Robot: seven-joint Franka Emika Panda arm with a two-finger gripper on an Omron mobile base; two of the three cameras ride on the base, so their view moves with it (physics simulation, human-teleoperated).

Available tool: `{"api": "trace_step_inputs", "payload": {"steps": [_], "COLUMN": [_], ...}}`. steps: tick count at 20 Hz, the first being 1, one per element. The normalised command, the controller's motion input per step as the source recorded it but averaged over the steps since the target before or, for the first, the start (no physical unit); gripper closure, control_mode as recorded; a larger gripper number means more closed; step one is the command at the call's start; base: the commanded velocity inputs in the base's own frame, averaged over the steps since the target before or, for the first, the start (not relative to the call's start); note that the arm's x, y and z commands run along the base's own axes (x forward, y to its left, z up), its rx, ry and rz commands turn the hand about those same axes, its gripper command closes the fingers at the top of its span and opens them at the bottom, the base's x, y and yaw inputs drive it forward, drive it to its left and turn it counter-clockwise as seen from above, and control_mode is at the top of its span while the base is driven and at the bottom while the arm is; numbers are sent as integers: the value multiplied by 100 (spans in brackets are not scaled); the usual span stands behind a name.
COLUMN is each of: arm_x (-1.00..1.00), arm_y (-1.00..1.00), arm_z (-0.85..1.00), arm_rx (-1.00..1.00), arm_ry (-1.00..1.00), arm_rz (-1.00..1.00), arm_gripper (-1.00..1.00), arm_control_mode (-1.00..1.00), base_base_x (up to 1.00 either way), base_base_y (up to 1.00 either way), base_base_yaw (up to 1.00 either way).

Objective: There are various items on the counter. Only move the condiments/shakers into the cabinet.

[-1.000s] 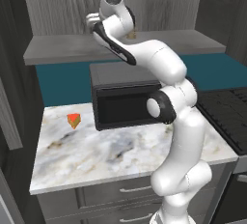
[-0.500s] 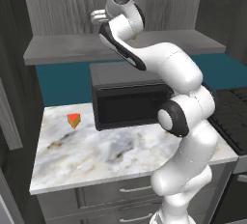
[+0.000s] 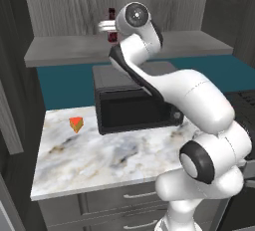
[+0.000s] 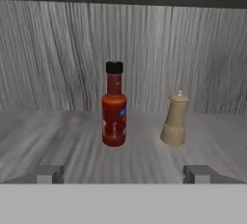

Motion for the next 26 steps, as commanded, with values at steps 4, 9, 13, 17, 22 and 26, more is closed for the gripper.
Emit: {"api": "trace_step_inputs", "payload": {"steps": [4, 9, 13, 17, 22, 26], "arm_x": [-100, -100, -100, -100, -91, -80], "arm_y": [-26, -33, -31, -41, -44, -39], "arm_z": [35, 63, 48, -3, -62, -86], "arm_rx": [8, 5, 0, 0, 0, 0], "arm_ry": [-1, 5, 14, 14, 10, 2], "arm_rz": [0, 0, 0, 0, 0, 0], "arm_gripper": [-100, -100, -100, -100, -100, -100], "arm_control_mode": [-100, -100, -100, -100, -100, -100], "base_base_x": [0, 0, 0, 0, 0, 0], "base_base_y": [0, 0, 0, 0, 0, 0], "base_base_yaw": [0, 0, 0, 0, 0, 0]}}
